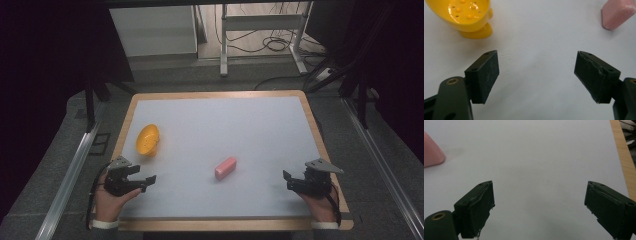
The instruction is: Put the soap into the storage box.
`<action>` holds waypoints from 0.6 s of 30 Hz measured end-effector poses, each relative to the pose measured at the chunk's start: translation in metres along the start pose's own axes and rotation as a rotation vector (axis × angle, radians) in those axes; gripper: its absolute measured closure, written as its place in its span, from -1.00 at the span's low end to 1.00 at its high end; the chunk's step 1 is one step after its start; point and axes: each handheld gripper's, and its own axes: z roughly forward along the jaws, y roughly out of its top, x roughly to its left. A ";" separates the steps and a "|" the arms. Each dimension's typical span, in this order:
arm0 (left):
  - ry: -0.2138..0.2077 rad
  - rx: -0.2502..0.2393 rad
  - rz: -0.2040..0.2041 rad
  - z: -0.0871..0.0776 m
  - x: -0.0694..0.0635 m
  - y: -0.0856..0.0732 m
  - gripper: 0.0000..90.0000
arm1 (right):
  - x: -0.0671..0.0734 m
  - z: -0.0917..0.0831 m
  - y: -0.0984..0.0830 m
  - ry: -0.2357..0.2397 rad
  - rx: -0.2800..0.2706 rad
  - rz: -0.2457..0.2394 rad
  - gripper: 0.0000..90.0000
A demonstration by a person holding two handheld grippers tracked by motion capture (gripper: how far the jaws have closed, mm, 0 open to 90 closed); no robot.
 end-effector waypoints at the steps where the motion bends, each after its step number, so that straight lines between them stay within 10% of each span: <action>1: 0.001 -0.001 -0.004 0.000 0.001 0.000 -0.54 | -0.001 0.000 0.000 0.003 -0.002 -0.001 -0.80; 18: 0.011 -0.013 -0.021 0.000 0.004 0.000 -0.50 | -0.004 0.003 -0.004 0.011 -0.002 0.001 -0.80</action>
